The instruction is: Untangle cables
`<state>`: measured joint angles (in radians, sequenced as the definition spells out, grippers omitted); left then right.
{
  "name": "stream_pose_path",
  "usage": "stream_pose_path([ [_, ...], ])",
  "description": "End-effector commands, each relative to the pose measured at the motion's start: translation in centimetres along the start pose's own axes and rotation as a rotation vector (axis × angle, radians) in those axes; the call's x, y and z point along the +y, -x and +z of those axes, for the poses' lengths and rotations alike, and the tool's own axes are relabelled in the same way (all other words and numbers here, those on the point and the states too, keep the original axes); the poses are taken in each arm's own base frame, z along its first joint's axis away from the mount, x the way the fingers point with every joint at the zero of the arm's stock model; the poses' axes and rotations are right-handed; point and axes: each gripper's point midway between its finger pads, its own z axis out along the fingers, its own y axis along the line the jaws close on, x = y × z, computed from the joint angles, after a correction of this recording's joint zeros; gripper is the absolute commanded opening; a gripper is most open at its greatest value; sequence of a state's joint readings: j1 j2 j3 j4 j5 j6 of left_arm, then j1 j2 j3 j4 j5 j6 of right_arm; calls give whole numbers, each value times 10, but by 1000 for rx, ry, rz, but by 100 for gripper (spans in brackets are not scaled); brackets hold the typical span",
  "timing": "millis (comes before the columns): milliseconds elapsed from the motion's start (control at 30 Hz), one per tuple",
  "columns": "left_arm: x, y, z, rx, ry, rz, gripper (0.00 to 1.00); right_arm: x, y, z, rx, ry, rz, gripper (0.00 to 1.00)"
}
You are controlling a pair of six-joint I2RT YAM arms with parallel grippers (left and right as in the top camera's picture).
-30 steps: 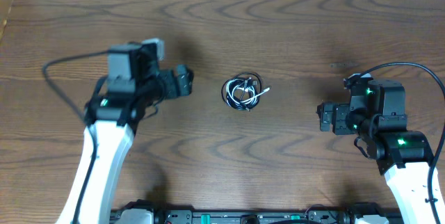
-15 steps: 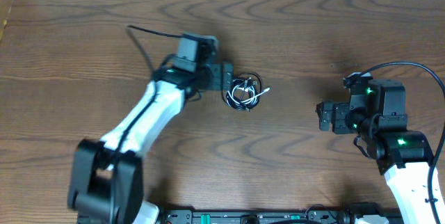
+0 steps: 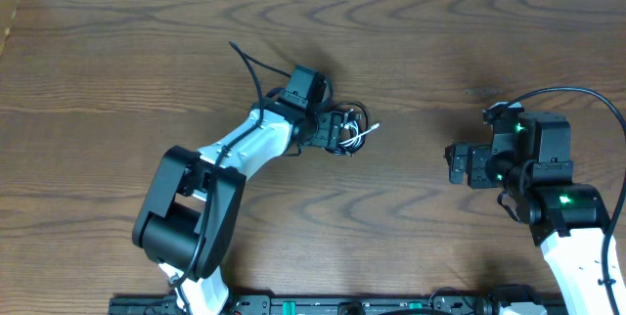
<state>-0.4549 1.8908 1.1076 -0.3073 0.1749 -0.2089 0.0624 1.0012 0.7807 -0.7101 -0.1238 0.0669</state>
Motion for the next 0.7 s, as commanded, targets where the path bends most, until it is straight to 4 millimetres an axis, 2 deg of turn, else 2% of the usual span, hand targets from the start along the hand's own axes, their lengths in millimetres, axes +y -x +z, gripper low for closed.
stream_pose_path([
  [0,-3,-2,6,8,17,21,75,4,7,-4,-19,13,-17,99],
  [133,-7,-12,15,34,41,45,64,4,7,-4,-19,14,-17,99],
  [300,-18,-20,16,54,32,73,30,4,7,-4,-19,13,-17,99],
  [433,-25,-21,3,61,14,78,9,4,7,-4,-20,14,-17,99],
  [533,-37,-26,-14,83,-50,75,8,8,8,-4,-22,37,-17,99],
  [667,-65,-37,-39,129,-208,72,8,29,9,-6,-24,162,-21,99],
])
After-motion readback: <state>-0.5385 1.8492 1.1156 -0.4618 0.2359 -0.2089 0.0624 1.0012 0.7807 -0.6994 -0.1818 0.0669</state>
